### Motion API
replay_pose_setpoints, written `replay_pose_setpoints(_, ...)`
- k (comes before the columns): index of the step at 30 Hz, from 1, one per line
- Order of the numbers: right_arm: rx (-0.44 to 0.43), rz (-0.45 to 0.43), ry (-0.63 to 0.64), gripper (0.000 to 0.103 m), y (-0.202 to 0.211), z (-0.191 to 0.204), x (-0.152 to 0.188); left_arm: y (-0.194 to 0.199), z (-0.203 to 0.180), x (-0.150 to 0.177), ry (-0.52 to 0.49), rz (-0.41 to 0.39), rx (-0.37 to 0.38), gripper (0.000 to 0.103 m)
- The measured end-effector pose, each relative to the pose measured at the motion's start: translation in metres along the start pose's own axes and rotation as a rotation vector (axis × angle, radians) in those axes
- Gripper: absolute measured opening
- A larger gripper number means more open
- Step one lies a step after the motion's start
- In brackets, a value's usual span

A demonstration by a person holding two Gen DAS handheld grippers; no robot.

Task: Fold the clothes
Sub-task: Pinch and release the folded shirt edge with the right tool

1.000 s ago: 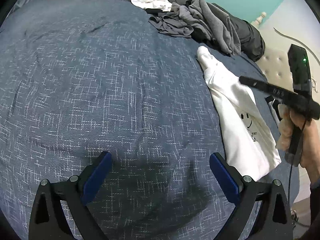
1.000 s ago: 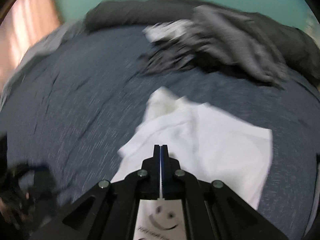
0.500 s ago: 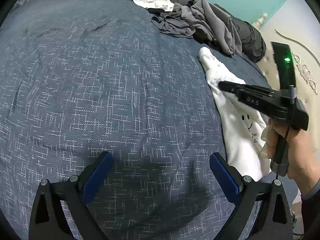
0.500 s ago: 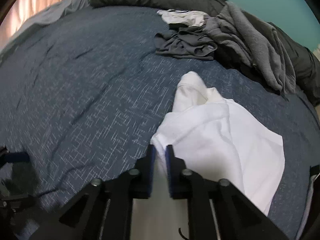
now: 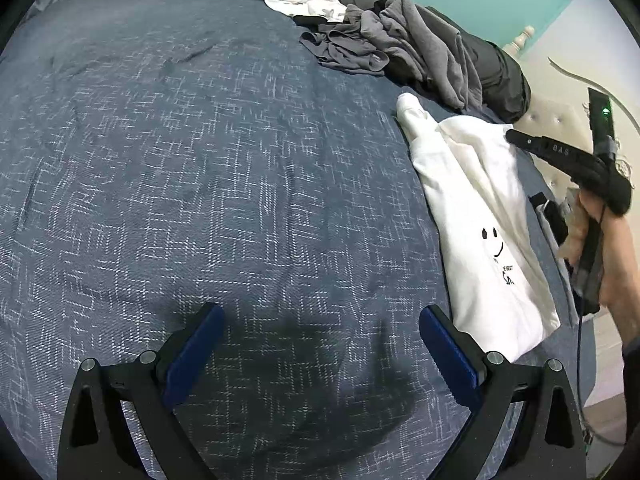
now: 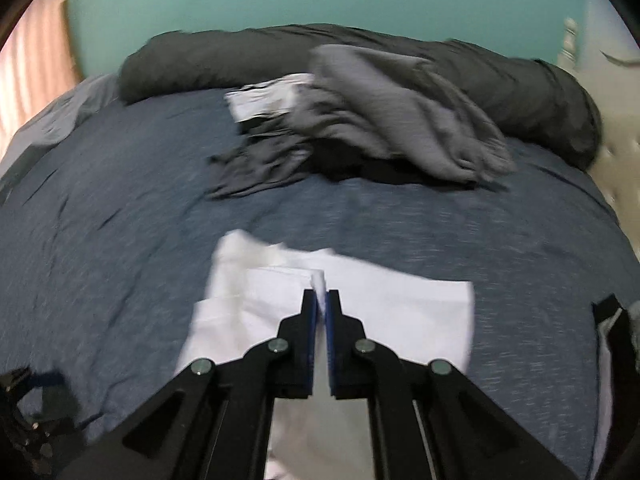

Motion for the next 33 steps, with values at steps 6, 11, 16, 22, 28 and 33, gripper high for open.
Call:
replay_pose_setpoints(6, 0.055, 0.001, -0.070, 0.004, -0.008, -0.052, -0.016, -0.001, 0.003, -0.001, 0.003, 0.000, 0.004, 0.100)
replay_pose_setpoints(11, 0.086, 0.035, -0.100, 0.004, -0.024, -0.081, -0.022, -0.002, 0.006, 0.000, 0.006, 0.002, 0.002, 0.100)
replay_pose_setpoints(16, 0.134, 0.086, -0.132, 0.004, -0.049, -0.110, -0.021, -0.003, 0.004, 0.004, 0.015, 0.001, -0.004, 0.100)
replay_pose_setpoints(22, 0.146, 0.136, -0.182, 0.004, -0.076, -0.131, -0.013, -0.007, 0.003, 0.006, 0.006, 0.006, -0.014, 0.100)
replay_pose_setpoints(28, 0.110, 0.107, -0.238, 0.014, -0.070, -0.141, -0.007, -0.007, 0.001, 0.005, 0.003, 0.005, -0.013, 0.101)
replay_pose_setpoints(33, -0.015, 0.119, -0.200, 0.014, -0.051, -0.122, 0.013, -0.005, -0.002, 0.004, -0.002, 0.002, -0.006, 0.101)
Point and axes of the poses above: each gripper's, at about its wrist camera, not at the fingertips, and y roughly against the way its jaws point, z to its left, x to its underside, the point moved 5 cm from there along -y, roughly the way its jaws point, and after that the axes turned 7 degrees about z, right-handed, at the moved point
